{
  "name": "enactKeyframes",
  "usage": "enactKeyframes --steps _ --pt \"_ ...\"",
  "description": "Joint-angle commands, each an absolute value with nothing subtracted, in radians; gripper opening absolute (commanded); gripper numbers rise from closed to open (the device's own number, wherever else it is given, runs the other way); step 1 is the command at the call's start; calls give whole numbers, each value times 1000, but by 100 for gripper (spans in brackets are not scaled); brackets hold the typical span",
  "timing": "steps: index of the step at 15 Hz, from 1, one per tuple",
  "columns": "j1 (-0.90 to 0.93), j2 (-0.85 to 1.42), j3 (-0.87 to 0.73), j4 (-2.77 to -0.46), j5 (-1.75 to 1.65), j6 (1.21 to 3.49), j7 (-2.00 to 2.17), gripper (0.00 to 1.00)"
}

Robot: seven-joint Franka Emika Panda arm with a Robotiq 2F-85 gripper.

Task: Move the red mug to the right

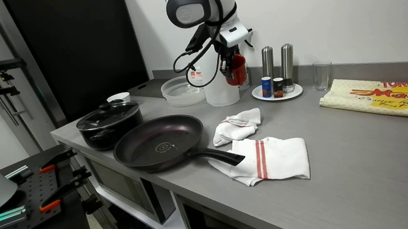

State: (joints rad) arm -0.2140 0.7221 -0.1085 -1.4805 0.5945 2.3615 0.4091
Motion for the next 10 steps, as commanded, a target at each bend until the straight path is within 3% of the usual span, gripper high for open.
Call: enactKeyframes --steps 1,10 --pt "-191 865 -129 -1268 490 2274 554 2" --pt "-191 1148 -111 -876 338 2089 706 2"
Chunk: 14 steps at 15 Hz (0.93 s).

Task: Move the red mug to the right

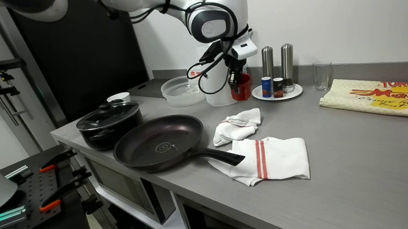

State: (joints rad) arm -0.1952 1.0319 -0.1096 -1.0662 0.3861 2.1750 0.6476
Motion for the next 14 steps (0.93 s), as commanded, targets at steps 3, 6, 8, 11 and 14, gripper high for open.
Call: enactKeyframes --steps 3,6,8,11,14 --pt "-183 1238 -111 -750 322 2021 716 2" --pt "-188 1319 -109 -630 316 1956 708 2" --pt "-186 1355 -112 -583 314 1925 705 2" --pt "-197 1372 -91 -563 279 1907 708 2" --pt "-197 1393 -92 -520 242 1880 706 2"
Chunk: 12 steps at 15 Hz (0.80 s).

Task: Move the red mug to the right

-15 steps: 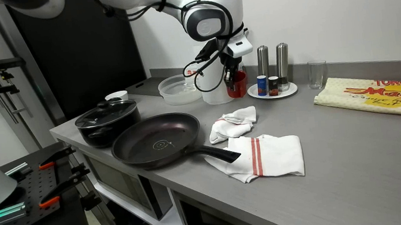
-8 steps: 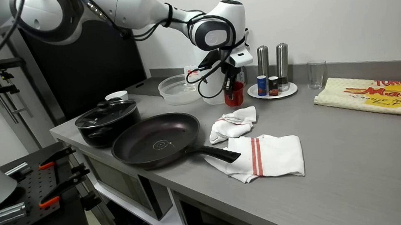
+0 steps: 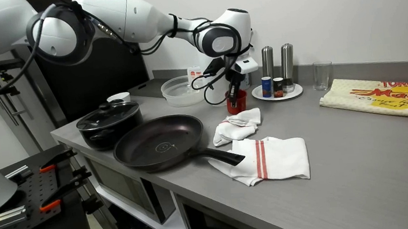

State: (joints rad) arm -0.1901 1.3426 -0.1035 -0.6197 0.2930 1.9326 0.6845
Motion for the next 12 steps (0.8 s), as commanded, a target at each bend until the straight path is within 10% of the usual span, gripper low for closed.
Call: enactKeyframes --steps 1,5,12 --pt "-197 1400 -92 -509 231 1874 706 2" --pt "-179 1400 -116 -507 227 1865 697 5" --pt "-161 1398 -117 -507 226 1865 695 68"
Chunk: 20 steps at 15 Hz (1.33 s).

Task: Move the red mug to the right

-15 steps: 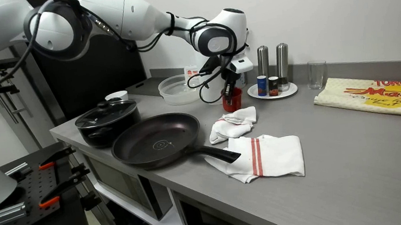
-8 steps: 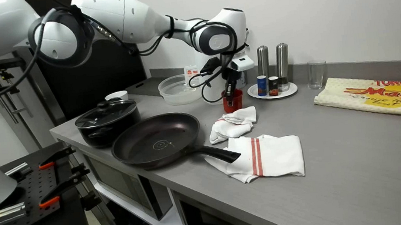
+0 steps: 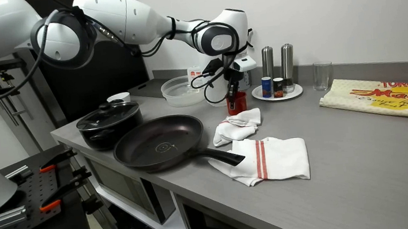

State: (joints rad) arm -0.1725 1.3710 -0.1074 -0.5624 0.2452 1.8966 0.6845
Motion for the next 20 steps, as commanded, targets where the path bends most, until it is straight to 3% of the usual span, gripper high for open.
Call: enactKeyframes --steps 1,5,20 --pt "-159 1397 -117 -507 226 1865 694 75" --pt "-149 1388 -116 -510 227 1869 687 100" --pt "-127 1291 -98 -493 238 1872 575 100"
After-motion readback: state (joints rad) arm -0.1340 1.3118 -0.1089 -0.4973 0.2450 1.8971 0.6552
